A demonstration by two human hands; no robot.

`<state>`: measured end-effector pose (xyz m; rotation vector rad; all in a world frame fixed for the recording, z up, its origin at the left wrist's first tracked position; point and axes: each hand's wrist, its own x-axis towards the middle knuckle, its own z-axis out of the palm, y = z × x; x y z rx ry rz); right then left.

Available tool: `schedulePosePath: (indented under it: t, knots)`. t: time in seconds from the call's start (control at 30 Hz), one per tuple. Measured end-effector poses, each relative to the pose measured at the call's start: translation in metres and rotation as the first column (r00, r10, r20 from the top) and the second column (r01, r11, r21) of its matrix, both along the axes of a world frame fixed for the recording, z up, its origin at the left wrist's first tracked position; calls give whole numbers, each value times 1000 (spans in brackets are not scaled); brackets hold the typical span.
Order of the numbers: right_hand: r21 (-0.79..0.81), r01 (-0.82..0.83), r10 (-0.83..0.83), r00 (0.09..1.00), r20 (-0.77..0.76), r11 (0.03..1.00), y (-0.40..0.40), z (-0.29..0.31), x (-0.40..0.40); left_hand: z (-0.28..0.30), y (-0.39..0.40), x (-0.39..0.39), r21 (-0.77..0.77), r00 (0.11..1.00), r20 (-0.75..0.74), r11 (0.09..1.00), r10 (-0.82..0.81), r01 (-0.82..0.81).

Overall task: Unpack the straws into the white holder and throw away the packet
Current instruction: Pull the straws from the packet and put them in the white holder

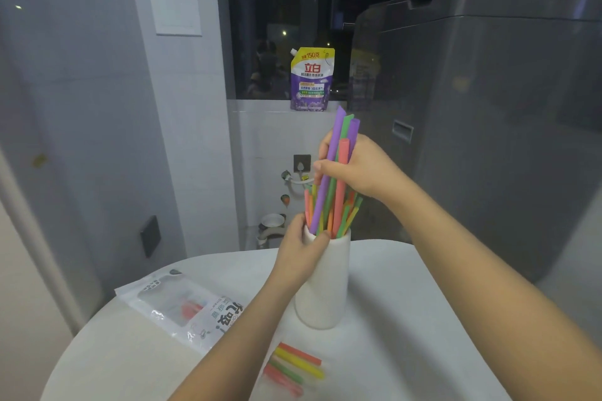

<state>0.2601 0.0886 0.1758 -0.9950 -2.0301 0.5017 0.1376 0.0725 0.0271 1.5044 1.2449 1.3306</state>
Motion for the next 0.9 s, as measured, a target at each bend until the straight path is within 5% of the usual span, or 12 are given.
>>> schedulePosePath:
  t: [0.17, 0.37, 0.63, 0.77, 0.9]
  knots:
    - [-72, -70, 75, 994, 73, 995, -2, 5, 1, 4, 0, -2, -3, 998, -44, 999, -36, 36]
    - [-86, 71, -52, 976, 212, 994, 0, -24, -5, 0, -7, -7, 26, 998, 25, 998, -53, 52]
    - [-79, 195, -197, 980, -27, 978, 1, -41, -8, 4, -15, -12, 55, 992, 77, 994, -104, 100]
    - [207, 172, -126, 968, -217, 963, -4, -28, -11, 6, -17, -9, 85, 995, 50, 993, -85, 81]
    - [410, 148, -171, 985, 21, 900, -7, -27, -11, 12, -18, -5, 188, 999, -5, 981, -46, 46]
